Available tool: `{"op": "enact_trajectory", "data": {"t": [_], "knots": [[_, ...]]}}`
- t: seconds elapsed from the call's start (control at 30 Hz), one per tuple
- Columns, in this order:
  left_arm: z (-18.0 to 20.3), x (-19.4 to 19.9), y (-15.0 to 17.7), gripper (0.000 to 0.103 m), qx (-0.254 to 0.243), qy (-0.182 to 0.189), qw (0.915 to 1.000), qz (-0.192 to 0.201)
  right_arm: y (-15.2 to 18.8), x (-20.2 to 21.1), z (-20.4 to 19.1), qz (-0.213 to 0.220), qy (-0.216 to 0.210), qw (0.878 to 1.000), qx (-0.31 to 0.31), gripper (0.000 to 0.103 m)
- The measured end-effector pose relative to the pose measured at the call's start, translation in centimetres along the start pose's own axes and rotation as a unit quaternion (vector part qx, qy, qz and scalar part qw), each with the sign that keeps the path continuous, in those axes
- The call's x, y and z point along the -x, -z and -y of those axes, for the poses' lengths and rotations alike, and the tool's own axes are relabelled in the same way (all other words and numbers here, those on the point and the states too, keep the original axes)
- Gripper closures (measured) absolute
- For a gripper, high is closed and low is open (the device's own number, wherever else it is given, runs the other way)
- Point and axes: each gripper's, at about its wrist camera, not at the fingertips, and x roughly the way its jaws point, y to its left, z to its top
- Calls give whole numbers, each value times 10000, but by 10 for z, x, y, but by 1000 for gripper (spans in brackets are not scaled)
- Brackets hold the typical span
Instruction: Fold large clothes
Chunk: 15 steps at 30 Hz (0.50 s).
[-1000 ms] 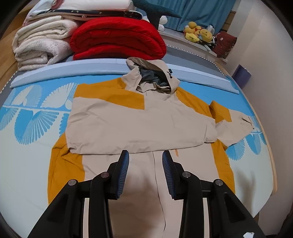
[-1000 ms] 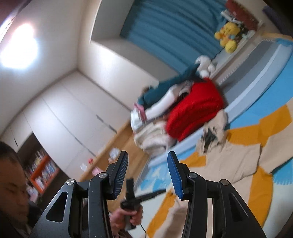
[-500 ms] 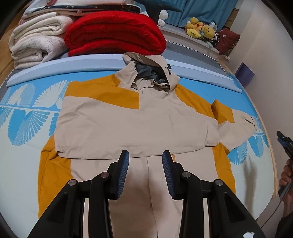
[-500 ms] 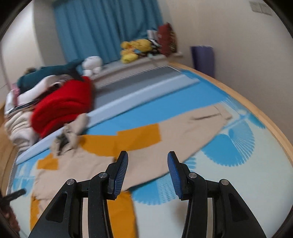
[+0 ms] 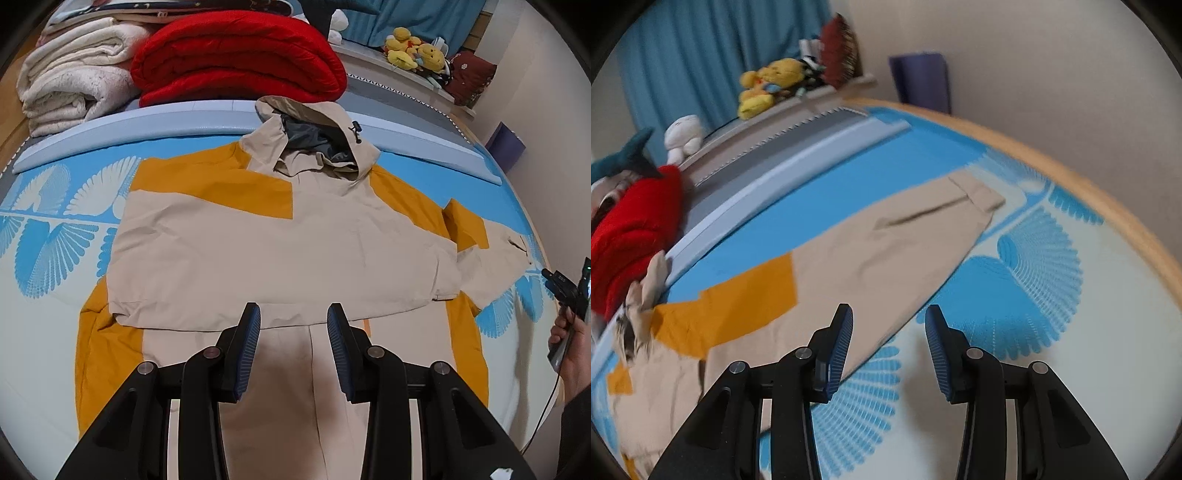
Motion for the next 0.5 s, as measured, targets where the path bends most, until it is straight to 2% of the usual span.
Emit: {"op": "enact_trajectory", "data": {"t": [0.17,0.33,0.5], "knots": [[2,-15,4,69,-81,-43,9998,-157,-5,-43,22,-98,-156,9984,-533,61],[7,-22,7,69,-247,-66,9995,-192,-18,-102,43,-449,84,9956,-814,61],[6,-33,5,69,-241,-116,9993,-260,-25,-135,57,-674,257,9929,-944,61]]}}
